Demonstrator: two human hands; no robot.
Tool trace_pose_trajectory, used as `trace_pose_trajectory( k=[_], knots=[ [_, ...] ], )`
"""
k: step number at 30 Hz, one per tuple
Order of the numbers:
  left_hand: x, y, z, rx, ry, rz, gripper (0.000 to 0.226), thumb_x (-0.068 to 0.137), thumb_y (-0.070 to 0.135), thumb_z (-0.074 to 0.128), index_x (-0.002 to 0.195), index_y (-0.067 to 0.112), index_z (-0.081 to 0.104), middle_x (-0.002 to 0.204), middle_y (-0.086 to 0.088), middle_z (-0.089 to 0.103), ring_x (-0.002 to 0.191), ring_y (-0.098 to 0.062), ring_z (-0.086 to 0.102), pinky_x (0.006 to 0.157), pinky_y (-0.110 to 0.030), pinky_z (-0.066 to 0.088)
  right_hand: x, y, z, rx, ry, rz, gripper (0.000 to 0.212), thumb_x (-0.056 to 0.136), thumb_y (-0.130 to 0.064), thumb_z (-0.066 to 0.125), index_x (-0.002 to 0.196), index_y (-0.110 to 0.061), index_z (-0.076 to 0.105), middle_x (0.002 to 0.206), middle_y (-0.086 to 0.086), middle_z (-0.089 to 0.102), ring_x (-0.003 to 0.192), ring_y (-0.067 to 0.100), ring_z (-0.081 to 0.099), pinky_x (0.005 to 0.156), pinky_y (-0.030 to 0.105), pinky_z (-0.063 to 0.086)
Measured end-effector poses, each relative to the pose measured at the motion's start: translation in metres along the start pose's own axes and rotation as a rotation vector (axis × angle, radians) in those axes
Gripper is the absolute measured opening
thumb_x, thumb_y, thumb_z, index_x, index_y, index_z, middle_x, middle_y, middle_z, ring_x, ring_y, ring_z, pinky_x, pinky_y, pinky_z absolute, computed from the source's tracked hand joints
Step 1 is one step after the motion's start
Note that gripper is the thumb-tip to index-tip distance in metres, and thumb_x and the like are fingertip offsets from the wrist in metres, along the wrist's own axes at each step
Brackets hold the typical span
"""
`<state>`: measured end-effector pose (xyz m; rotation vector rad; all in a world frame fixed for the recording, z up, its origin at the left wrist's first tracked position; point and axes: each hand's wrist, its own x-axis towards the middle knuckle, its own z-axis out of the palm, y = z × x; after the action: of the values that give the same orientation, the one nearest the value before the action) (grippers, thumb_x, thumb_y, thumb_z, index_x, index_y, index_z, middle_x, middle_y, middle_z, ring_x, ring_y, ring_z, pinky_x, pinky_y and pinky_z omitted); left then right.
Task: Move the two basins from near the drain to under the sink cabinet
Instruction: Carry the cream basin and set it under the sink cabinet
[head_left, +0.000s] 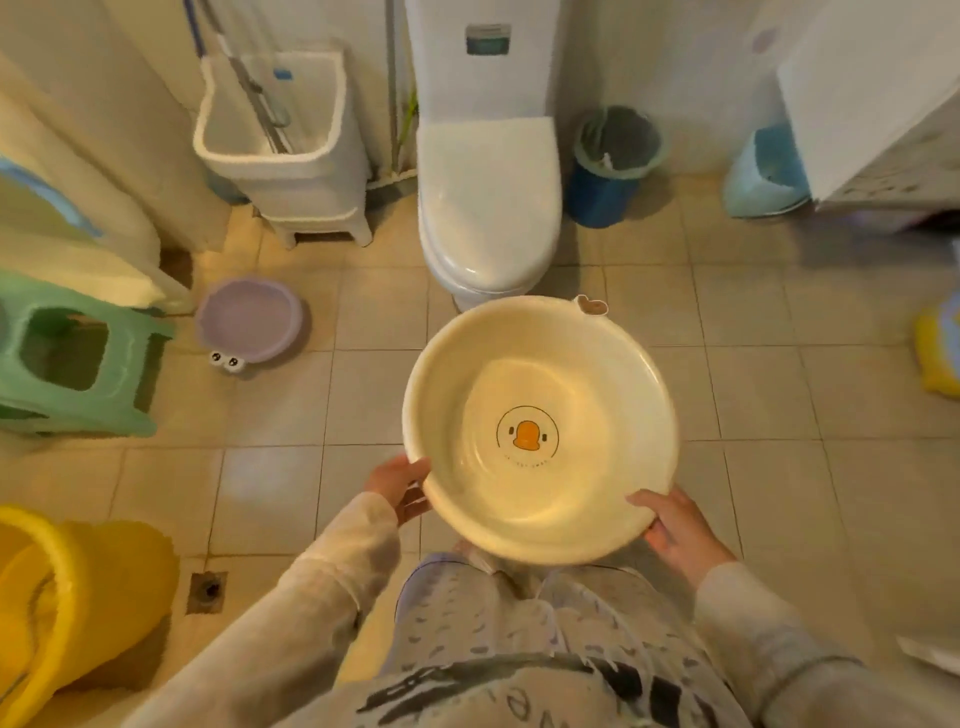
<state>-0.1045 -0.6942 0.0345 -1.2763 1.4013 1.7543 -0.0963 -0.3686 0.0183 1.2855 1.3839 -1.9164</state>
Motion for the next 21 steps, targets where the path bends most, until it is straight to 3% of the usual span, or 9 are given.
trace_pose_trajectory(
  k=[2,4,8,12,15,19,21],
  knots=[
    [0.003,0.014,0.034,0.081,-0.041,-0.002,0.005,0.088,0.006,0.056,0.088,0.01,0.06,0.081,-0.007,0.063,0.073,-0.022,0.061,0.051,-0.026,0.059,0.003,-0.003,-0.029,0.091,0.028,0.005,0.046,0.08,0.01,0.056,0.121,-0.009,0.055,0.108,0.014,0.064,0.094,0.028,0.06,0.072,0.037,0.054],
    [0.008,0.024,0.072,0.144,-0.064,-0.004,0.007,0.087,0.006,0.056,0.085,0.011,0.06,0.082,-0.008,0.063,0.073,-0.023,0.061,0.048,-0.025,0.058,0.006,-0.01,-0.054,0.158,0.07,0.006,0.045,0.08,0.01,0.057,0.121,-0.009,0.055,0.102,0.012,0.064,0.09,0.026,0.06,0.068,0.037,0.053],
    [0.014,0.039,0.158,0.226,-0.094,-0.006,0.008,0.086,0.004,0.057,0.09,0.009,0.061,0.079,-0.008,0.062,0.07,-0.023,0.061,0.047,-0.027,0.058,0.014,-0.038,-0.105,0.293,0.148,-0.001,0.048,0.08,0.013,0.056,0.125,-0.002,0.053,0.094,0.011,0.063,0.084,0.024,0.059,0.067,0.036,0.053],
    [0.016,0.047,0.246,0.288,-0.142,-0.013,0.014,0.086,0.003,0.055,0.099,0.007,0.061,0.082,-0.009,0.061,0.071,-0.024,0.06,0.051,-0.034,0.057,0.023,-0.079,-0.163,0.365,0.207,-0.014,0.049,0.078,0.012,0.057,0.125,0.0,0.053,0.1,0.014,0.064,0.087,0.026,0.06,0.065,0.034,0.055],
    [0.013,0.053,0.311,0.329,-0.187,-0.008,0.008,0.087,0.002,0.053,0.09,0.005,0.06,0.083,-0.011,0.06,0.071,-0.026,0.059,0.046,-0.03,0.058,0.029,-0.111,-0.205,0.401,0.249,-0.042,0.048,0.079,0.011,0.057,0.126,0.001,0.054,0.104,0.015,0.064,0.096,0.028,0.059,0.068,0.033,0.054],
    [0.005,0.059,0.39,0.399,-0.243,0.003,0.008,0.088,0.003,0.052,0.085,0.007,0.057,0.085,-0.01,0.059,0.073,-0.026,0.058,0.06,-0.038,0.055,0.034,-0.144,-0.251,0.448,0.291,-0.099,0.049,0.082,0.01,0.054,0.13,0.002,0.051,0.116,0.018,0.059,0.104,0.03,0.055,0.074,0.035,0.049],
    [0.003,0.064,0.426,0.442,-0.268,0.0,0.007,0.088,0.002,0.052,0.086,0.006,0.057,0.085,-0.01,0.059,0.073,-0.026,0.058,0.058,-0.038,0.056,0.036,-0.159,-0.27,0.479,0.31,-0.128,0.049,0.083,0.01,0.052,0.131,0.003,0.049,0.118,0.02,0.058,0.105,0.031,0.054,0.074,0.035,0.049]
  ],
)
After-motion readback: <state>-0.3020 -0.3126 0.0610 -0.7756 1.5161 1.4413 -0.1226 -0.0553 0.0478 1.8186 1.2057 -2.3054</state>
